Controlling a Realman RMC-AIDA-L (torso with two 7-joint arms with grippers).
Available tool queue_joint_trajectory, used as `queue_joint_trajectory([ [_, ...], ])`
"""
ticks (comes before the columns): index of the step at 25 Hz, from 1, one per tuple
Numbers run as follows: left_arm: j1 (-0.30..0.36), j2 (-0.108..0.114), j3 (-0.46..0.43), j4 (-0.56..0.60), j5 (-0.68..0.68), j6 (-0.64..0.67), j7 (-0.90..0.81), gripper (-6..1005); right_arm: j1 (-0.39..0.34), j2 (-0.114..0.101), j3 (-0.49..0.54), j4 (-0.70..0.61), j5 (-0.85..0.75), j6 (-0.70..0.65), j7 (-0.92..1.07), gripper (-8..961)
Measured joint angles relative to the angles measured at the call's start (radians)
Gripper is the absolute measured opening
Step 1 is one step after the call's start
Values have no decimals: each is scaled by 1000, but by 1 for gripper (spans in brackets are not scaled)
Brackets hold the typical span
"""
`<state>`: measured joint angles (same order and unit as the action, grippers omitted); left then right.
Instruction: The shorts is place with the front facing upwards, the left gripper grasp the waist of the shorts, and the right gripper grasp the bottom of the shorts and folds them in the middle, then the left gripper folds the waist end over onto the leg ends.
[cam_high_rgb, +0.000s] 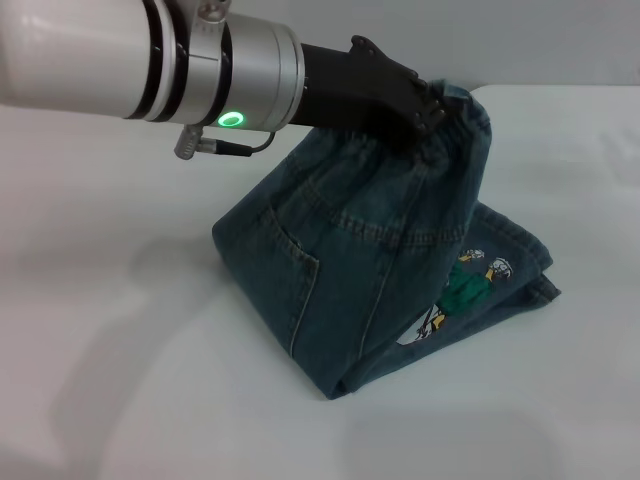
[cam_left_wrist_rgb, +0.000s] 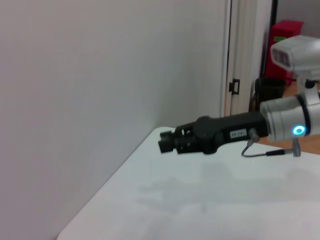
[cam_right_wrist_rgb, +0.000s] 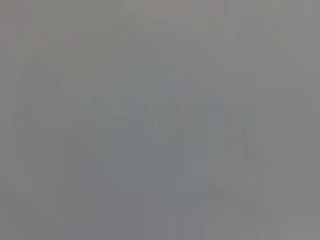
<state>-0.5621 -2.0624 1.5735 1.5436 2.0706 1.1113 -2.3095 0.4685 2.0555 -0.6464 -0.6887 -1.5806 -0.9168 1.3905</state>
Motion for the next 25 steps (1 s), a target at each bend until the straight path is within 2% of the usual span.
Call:
queue_joint_trajectory([
  [5, -37, -1, 12, -63, -2, -24, -27, 174, -17, 1, 7, -7, 1, -6, -1, 336],
  [15, -42, -3, 22, -74, -6, -52, -34, 182, -16, 6, 9, 1, 1, -8, -15, 336],
  [17, -29, -1, 21, -66, -20, -56, -34, 410, -16, 6, 9, 1, 1, -8, -15, 336],
  [19, -22, -1, 18, -65, -27, -60, -32, 456, -16, 6, 9, 1, 1, -8, -15, 336],
  [22, 36, 1, 16, -51, -61, -116, -13, 524, -16, 6, 10, -1, 1, -8, -15, 336],
  [25, 110, 1, 19, -43, -124, -198, 48, 644, -19, 6, 16, -1, 1, -9, -29, 336],
])
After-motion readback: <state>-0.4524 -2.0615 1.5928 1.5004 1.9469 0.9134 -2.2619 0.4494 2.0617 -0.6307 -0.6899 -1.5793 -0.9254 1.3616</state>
